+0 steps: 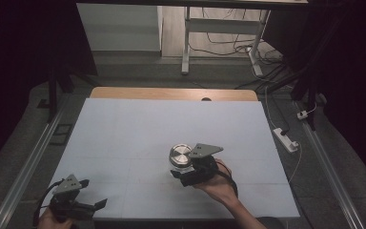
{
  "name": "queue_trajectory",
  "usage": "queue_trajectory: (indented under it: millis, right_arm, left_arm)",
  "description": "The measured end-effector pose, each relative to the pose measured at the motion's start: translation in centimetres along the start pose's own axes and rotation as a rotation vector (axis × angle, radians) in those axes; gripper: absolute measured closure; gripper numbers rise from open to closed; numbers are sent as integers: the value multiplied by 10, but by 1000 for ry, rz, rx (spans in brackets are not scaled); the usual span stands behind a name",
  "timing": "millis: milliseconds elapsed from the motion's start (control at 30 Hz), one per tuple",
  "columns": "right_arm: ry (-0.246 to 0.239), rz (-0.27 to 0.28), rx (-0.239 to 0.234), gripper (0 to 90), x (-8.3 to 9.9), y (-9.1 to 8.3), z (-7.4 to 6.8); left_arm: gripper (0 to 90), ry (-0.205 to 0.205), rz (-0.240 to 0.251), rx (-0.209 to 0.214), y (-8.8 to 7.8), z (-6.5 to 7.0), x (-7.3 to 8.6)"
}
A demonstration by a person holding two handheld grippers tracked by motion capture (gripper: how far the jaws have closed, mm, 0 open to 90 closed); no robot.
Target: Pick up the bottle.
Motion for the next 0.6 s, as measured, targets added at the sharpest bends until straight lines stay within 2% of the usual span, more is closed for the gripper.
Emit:
queue_trajectory:
  millis: [333, 600]
  right_arm:
    - [-19, -4, -18, 151, -13, 19, -6]
    - [-32, 1, -24, 151, -22, 27, -9]
  left_arm:
    - [0, -2, 2, 4, 0, -1, 0]
    - [0, -7, 4, 6, 0, -1, 0]
Point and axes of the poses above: each handheld gripper's, and its own axes: y roughly forward along the jaws, x roughly out of its underside, z roughly to its right, the point moved 4 cm from there along y, roughly forward along the jaws, and after that the axes turned 7 degrees about y, right-handed, at the moved point
